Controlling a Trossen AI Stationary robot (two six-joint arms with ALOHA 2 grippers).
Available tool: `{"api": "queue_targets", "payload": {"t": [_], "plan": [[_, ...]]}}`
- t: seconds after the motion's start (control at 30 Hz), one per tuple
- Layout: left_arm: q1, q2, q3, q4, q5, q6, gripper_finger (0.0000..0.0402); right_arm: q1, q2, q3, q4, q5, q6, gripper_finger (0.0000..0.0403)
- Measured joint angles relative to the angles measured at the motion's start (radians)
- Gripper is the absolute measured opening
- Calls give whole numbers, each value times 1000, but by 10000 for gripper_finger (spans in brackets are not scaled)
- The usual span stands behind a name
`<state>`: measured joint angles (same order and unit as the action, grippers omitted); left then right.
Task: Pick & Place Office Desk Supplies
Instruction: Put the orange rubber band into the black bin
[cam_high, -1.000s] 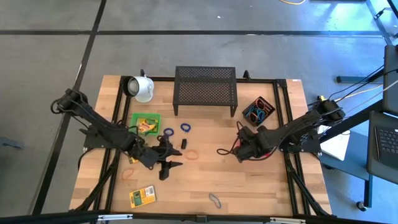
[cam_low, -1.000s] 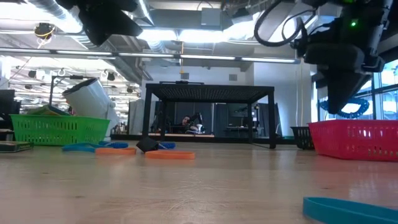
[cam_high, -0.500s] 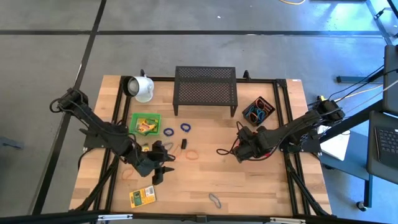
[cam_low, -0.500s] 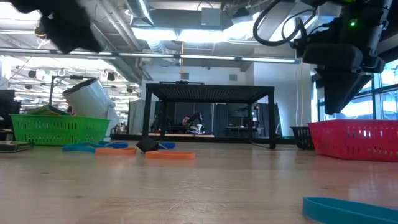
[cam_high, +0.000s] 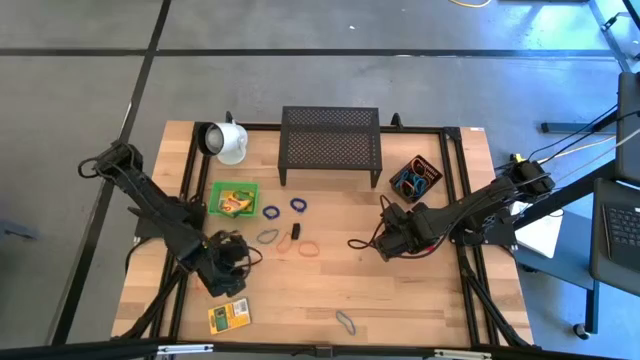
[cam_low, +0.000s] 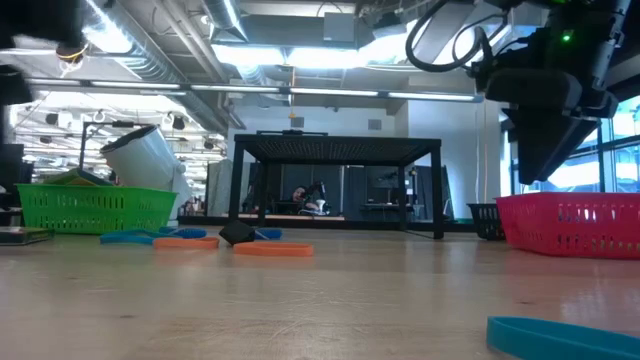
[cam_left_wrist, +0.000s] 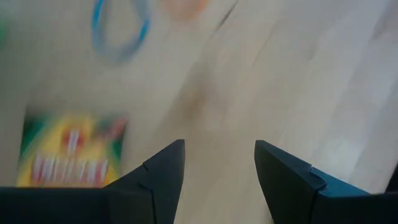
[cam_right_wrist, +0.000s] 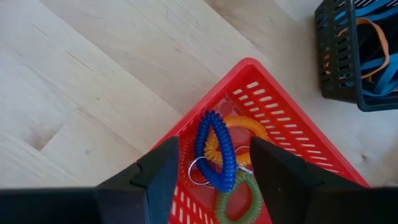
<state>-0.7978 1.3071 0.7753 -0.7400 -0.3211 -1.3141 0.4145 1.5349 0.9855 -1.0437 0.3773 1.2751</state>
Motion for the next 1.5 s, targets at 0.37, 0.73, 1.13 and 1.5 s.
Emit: {"api": "queue_targets", "payload": {"t": [0.37,0.73,1.13,1.5], "plan": [[-148,81,0,-198,255,-469,189,0,0,0,19,11,-1,192],[-184,257,-2,-137,375,-447,189,0,0,0,25,34,-3,192],[-181,288,2,-79,403,-357,122,0,0,0,54,34,-2,192],[-182,289,2,-81,399,-347,5,0,0,0,85,59,-4,192]]}}
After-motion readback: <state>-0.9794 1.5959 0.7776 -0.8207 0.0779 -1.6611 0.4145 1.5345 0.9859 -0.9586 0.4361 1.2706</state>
